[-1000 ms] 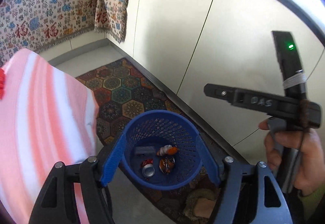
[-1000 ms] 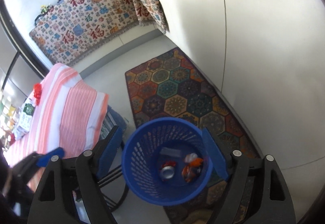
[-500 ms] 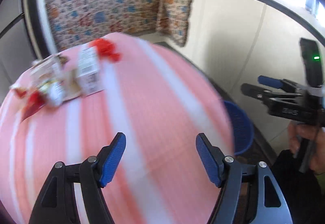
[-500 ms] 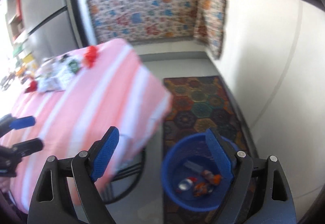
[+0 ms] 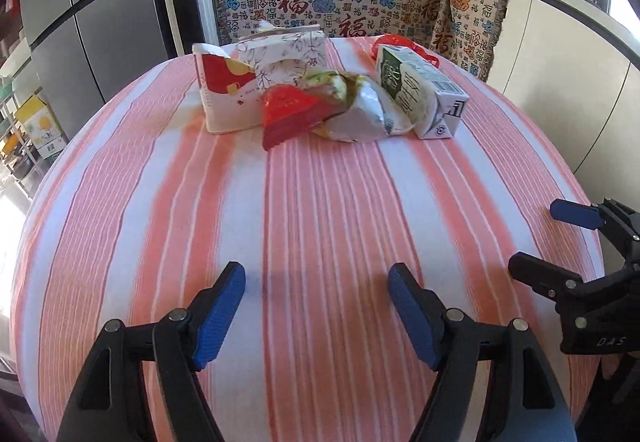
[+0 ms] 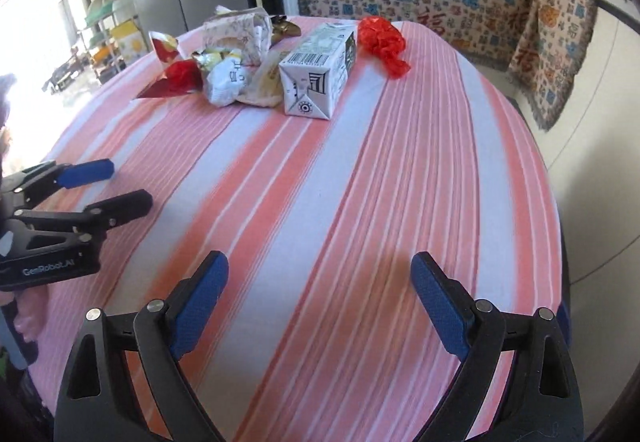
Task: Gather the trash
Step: 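Move both grippers back over the table toward the snack wrappers, then grasp the red snack wrapper with the left gripper while the right gripper grasps the white-green milk carton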
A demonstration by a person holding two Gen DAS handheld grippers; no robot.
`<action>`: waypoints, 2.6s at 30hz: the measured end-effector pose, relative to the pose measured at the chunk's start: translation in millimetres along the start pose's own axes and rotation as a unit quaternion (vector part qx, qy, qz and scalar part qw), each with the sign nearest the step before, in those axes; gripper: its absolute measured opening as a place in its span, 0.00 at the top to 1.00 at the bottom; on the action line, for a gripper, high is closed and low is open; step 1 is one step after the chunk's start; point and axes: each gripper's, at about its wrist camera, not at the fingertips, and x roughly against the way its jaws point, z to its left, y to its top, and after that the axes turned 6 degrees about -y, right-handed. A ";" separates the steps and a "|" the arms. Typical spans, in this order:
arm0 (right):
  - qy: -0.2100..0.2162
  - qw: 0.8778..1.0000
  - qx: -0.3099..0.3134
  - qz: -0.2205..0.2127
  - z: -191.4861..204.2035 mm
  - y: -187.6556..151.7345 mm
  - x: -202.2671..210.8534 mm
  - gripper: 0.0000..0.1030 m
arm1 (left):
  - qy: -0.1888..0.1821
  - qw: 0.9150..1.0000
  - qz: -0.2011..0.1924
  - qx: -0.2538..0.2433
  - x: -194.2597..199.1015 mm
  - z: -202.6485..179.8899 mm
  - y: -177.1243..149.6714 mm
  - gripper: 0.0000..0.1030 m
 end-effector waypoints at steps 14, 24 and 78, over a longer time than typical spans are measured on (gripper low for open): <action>-0.005 1.000 -0.004 0.000 4.1 10.0 -9.9 0.00 | 0.005 1.000 0.010 -0.005 -13.9 16.8 8.1 0.00; -0.006 1.000 -0.004 -0.001 4.5 9.8 -8.7 0.00 | -0.069 0.995 -0.059 0.038 14.1 36.9 35.6 0.01; 0.037 0.998 -0.054 -0.017 -17.1 106.8 -17.5 0.17 | -0.010 1.000 -0.008 -0.020 -7.3 21.9 6.9 0.30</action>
